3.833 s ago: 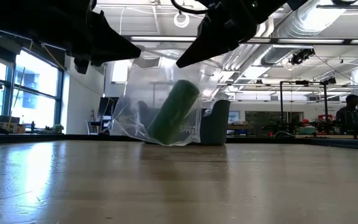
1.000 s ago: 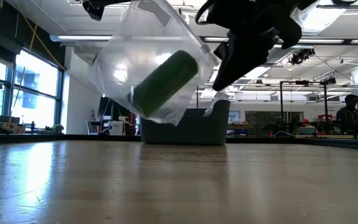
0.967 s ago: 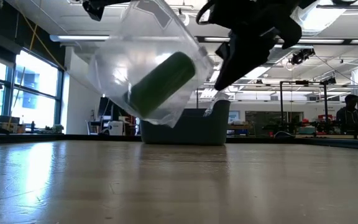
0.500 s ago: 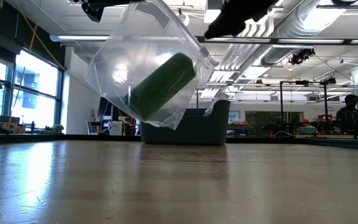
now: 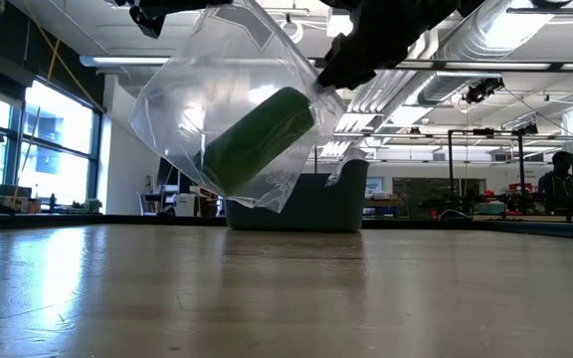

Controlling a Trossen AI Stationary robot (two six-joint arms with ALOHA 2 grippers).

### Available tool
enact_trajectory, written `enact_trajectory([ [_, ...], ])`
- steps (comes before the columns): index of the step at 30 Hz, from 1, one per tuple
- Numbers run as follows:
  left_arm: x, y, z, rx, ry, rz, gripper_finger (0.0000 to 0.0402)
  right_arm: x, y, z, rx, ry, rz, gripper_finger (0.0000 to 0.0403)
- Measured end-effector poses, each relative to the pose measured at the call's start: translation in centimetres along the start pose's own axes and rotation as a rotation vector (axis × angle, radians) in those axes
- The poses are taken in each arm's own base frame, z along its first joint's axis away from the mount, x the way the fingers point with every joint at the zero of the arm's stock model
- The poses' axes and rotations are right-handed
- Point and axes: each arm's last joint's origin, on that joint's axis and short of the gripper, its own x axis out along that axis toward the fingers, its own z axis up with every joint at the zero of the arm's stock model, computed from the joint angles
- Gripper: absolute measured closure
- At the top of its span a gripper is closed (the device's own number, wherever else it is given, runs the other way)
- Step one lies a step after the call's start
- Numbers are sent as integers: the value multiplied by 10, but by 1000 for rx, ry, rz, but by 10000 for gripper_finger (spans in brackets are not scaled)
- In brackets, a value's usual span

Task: Roll bandage
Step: Close the transparent zip bag, then put the transparent zip bag into the blue bin

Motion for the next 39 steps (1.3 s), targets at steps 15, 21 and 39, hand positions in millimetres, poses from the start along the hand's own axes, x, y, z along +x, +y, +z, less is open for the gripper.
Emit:
enact_trajectory([
  [15, 0, -1, -2, -6, 15, 1, 401, -1, 2, -9, 18, 98, 33, 374],
  [21, -1, -1, -2, -8, 12, -4, 401, -1, 1, -5, 24, 48, 12, 335],
  [39, 2, 2, -2, -10, 14, 10, 401, 11, 1, 9, 6, -118, 69, 349],
])
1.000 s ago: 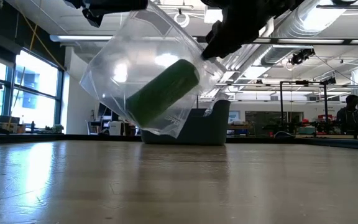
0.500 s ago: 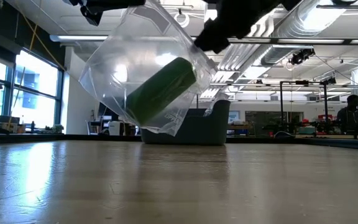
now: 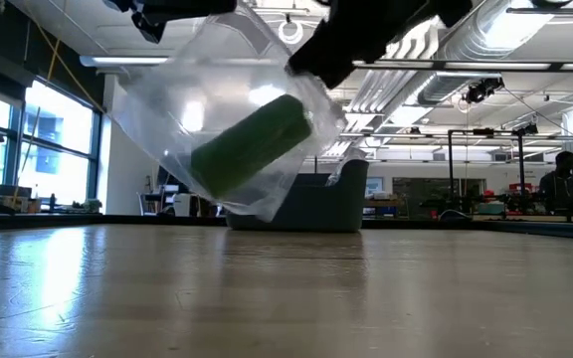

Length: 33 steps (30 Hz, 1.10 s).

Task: Roll bandage
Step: Put the transparent zip bag into the blue bin

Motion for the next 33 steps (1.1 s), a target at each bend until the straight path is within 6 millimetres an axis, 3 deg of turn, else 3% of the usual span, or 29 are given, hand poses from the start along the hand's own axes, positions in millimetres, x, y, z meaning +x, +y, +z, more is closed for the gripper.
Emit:
enact_trajectory([
  [4, 2, 3, 0, -2, 3, 12, 401, 20, -3, -9, -23, 18, 2, 393],
  [9, 2, 6, -3, -8, 21, 76, 396, 25, -4, -12, -36, 28, 2, 401],
  [13, -8, 13, -11, 31, 126, 156, 365, 11, -7, -7, -25, 19, -17, 402],
  [17, -27, 32, -21, -32, 263, 251, 325, -16, -21, 5, 78, -32, -179, 402],
  [21, -43, 47, -25, -144, 323, 341, 299, -50, -50, 17, 260, -157, -435, 402],
  [24, -45, 49, -25, -174, 318, 367, 292, -72, -79, 14, 404, -210, -631, 402],
  [29, -43, 46, -27, -173, 315, 365, 292, -92, -134, -14, 640, -174, -769, 402],
  [33, -38, 43, -32, -158, 327, 370, 293, -92, -166, -46, 813, -115, -829, 402],
])
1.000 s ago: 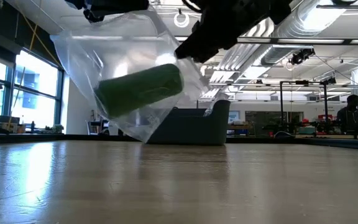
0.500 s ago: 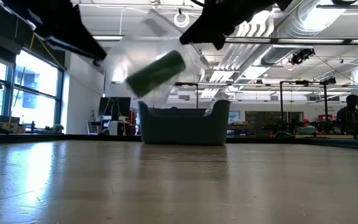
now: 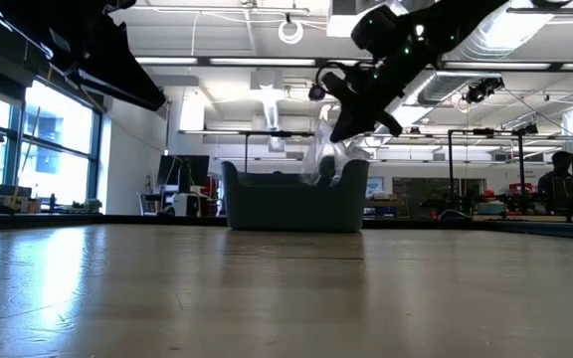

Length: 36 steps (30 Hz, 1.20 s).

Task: Roll bandage
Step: Put the transparent zip bag into the blue bin, then return to Home Position

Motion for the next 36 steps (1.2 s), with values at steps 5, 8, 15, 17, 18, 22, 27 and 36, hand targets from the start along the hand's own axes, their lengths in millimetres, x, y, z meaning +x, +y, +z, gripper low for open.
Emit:
enact_trajectory([
  [5, 4, -4, -3, 12, 7, 5, 293, 14, -19, -1, 145, 64, -6, 392],
  [8, 5, -6, -6, 22, 12, 8, 293, 13, -19, 3, 186, 50, 31, 370],
  [15, 5, -10, -4, 3, 1, -16, 293, 3, -23, 13, 235, 13, 75, 295],
  [17, 5, -12, -2, 6, -14, -31, 293, -2, -25, 14, 200, 15, 71, 274],
  [18, 5, -13, -1, 6, -22, -39, 293, -6, -26, 17, 170, 10, 79, 264],
  [22, 4, -18, 6, -42, -79, -69, 293, -37, -25, 26, 7, -12, 172, 237],
  [27, 8, -21, 26, -127, -181, -109, 295, -102, -18, 20, -248, 31, 304, 234],
  [36, 17, 15, 90, -170, -401, -383, 349, -217, -39, -33, -480, -9, 461, 233],
])
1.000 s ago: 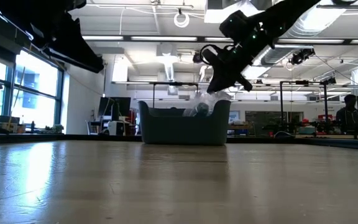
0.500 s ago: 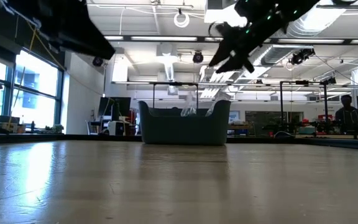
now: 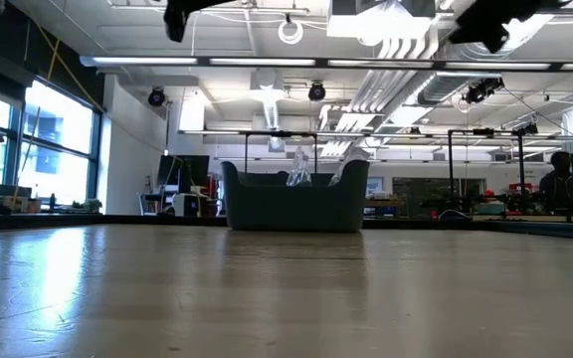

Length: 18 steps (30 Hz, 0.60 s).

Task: Roll bandage
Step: Return to Home Position

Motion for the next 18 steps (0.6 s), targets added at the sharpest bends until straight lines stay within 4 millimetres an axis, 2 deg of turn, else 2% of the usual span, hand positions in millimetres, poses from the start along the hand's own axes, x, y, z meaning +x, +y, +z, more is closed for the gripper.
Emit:
enact_trajectory([
  [5, -3, 47, 25, 5, -18, 64, 389, -24, 6, -49, 84, -231, 12, 233],
  [10, -29, 89, 48, -12, -32, 100, 399, -29, 9, -89, 94, -407, 103, 233],
  [14, -50, 109, 60, 18, -53, 94, 401, -29, 10, -105, 137, -554, 143, 233],
  [18, -68, 120, 55, 118, -56, 155, 401, -14, 9, -115, 183, -570, 235, 233],
])
